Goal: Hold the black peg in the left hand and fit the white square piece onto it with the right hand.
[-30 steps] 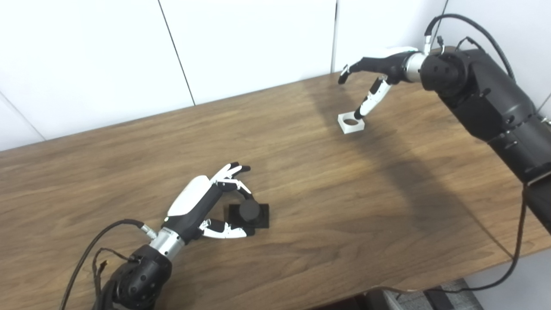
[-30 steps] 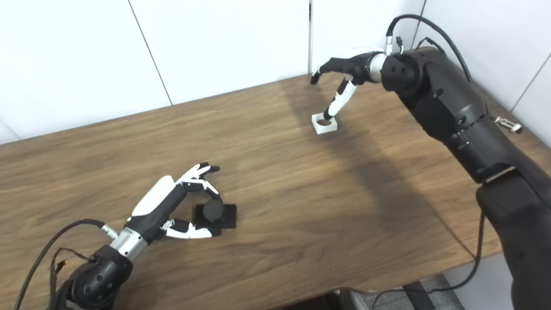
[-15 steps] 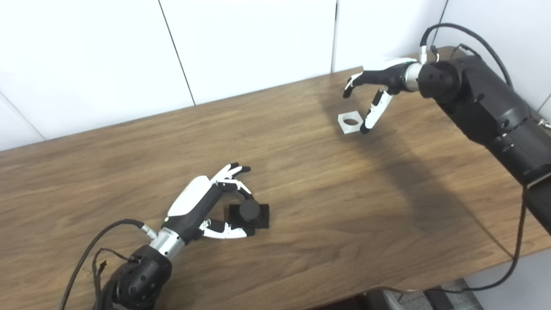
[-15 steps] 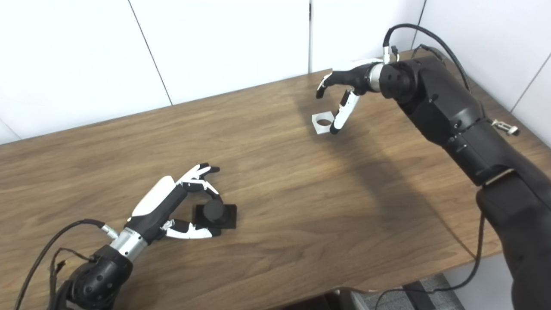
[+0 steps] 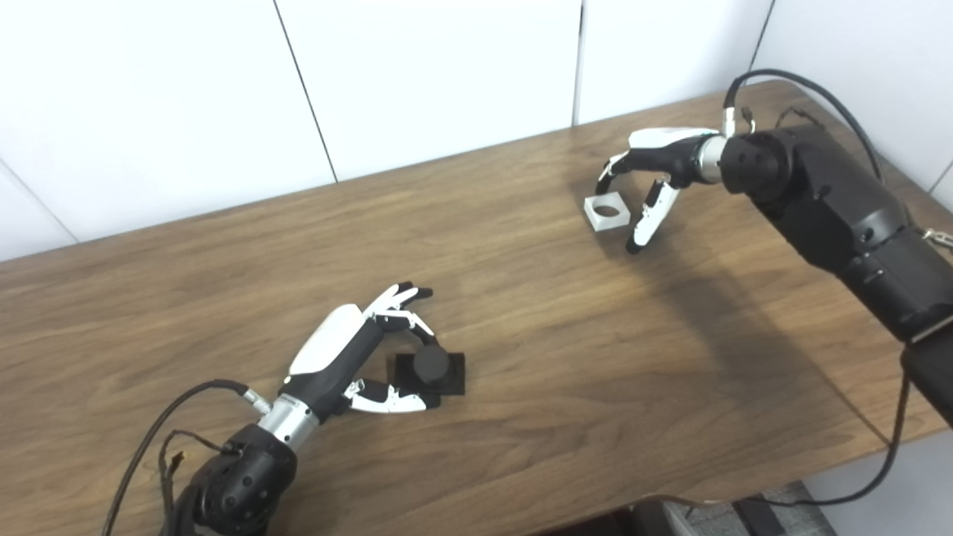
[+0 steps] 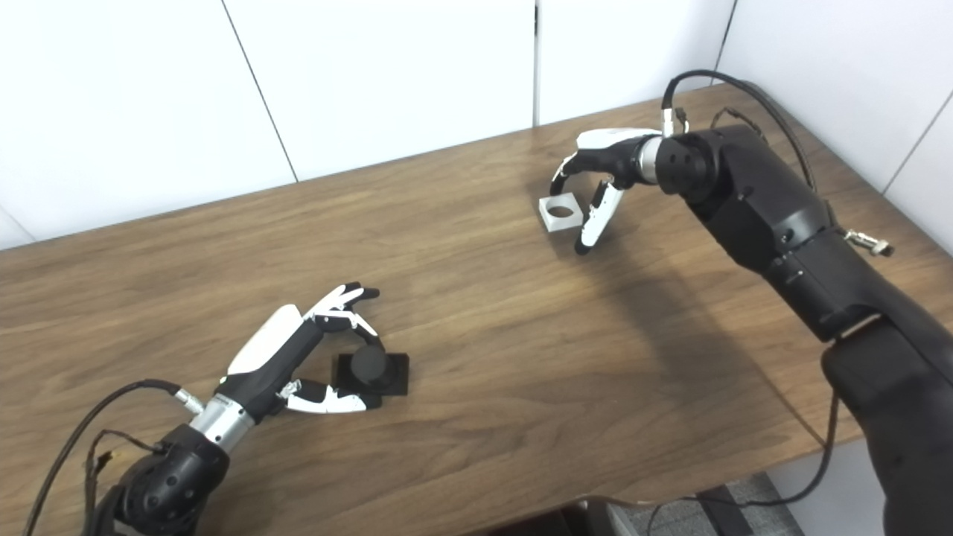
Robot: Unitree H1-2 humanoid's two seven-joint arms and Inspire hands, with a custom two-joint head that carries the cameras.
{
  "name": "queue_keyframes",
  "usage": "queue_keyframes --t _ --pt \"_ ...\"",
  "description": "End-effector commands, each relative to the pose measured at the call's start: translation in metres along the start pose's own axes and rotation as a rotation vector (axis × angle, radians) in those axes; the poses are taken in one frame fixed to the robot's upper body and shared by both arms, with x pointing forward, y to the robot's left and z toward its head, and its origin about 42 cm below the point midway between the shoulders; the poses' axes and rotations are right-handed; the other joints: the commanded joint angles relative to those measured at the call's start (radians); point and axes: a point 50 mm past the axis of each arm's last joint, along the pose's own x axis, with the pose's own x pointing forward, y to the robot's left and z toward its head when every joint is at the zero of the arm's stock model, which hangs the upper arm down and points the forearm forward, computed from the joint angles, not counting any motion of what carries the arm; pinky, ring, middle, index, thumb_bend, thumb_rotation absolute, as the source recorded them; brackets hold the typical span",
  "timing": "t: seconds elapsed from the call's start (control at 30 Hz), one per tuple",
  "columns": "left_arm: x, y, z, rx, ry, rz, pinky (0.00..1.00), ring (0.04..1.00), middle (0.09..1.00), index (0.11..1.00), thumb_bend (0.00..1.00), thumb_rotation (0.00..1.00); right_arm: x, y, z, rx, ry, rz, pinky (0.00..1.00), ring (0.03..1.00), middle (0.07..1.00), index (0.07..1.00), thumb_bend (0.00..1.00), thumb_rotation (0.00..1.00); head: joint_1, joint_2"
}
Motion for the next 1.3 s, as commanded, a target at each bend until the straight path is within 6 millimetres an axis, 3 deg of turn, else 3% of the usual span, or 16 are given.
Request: queue_keyframes --t 0.0,0.7,1.13,1.2,1.27 --pt "-0.008 0.001 -0.006 0.025 0.042 -0.039 0.87 0.992 0.935 0.494 0.52 0.09 -0.007 -0.025 0.002 -0.01 -0.017 -0.093 1.0 0.987 0.96 0.817 0.88 0.28 0.008 0.006" --pt "-0.01 -0.002 -0.006 0.029 0.034 -0.03 0.87 0.989 0.931 0.493 0.52 0.09 0.005 0.003 -0.003 -0.012 -0.034 -0.146 0.93 0.93 0.909 0.769 0.82 0.26 0.017 0.019" --pt "-0.012 -0.003 -0.007 0.024 0.031 -0.025 0.87 0.983 0.927 0.493 0.51 0.09 0.01 0.006 -0.008 -0.03 -0.03 -0.244 0.9 0.884 0.841 0.627 0.73 0.16 0.028 0.023" --pt "-0.012 -0.003 -0.007 0.024 0.034 -0.028 0.87 0.985 0.928 0.493 0.51 0.09 0.01 0.006 -0.009 -0.038 -0.029 -0.254 0.89 0.876 0.833 0.537 0.59 0.15 0.029 0.024" --pt "-0.012 -0.002 -0.006 0.025 0.037 -0.03 0.87 0.987 0.928 0.493 0.51 0.09 0.01 0.007 -0.009 -0.04 -0.029 -0.264 0.89 0.869 0.824 0.502 0.53 0.14 0.028 0.025"
